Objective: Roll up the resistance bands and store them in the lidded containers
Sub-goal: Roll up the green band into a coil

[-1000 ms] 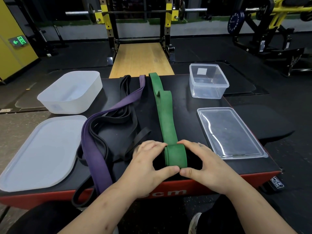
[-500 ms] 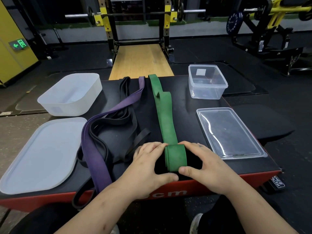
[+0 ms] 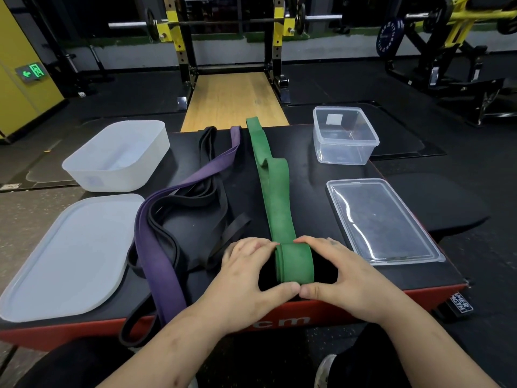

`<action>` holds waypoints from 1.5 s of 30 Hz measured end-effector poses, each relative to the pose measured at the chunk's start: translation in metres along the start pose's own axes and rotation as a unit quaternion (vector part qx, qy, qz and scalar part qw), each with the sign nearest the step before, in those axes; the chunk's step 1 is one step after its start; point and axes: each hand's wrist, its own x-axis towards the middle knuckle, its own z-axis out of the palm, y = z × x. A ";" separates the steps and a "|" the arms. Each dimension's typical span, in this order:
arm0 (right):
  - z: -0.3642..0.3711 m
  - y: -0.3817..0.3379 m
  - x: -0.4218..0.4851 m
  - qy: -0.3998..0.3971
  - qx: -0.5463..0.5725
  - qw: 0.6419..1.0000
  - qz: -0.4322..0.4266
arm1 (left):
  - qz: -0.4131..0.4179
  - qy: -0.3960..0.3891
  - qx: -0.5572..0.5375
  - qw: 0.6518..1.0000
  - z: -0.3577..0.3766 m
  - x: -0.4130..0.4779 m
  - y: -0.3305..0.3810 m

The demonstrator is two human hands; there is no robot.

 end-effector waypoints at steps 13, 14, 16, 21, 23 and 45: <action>0.000 -0.001 -0.003 -0.016 0.006 1.000 0.024 | -0.006 0.023 -0.027 0.999 0.003 0.001 -0.006; 0.001 -0.001 -0.003 -0.006 0.005 1.000 0.023 | -0.004 0.018 -0.017 1.000 0.003 0.001 -0.004; 0.002 -0.003 -0.002 0.013 0.008 1.000 0.006 | 0.000 0.011 -0.004 1.000 0.003 0.001 -0.003; 0.001 -0.005 0.000 0.024 0.021 0.999 -0.010 | 0.017 0.017 -0.023 0.999 0.003 0.000 -0.006; 0.002 -0.004 0.001 0.017 0.007 1.000 -0.010 | 0.011 0.054 -0.031 0.998 0.006 0.001 -0.007; -0.002 -0.006 0.001 0.006 -0.004 1.000 0.008 | -0.014 -0.021 -0.017 1.000 -0.002 0.000 -0.003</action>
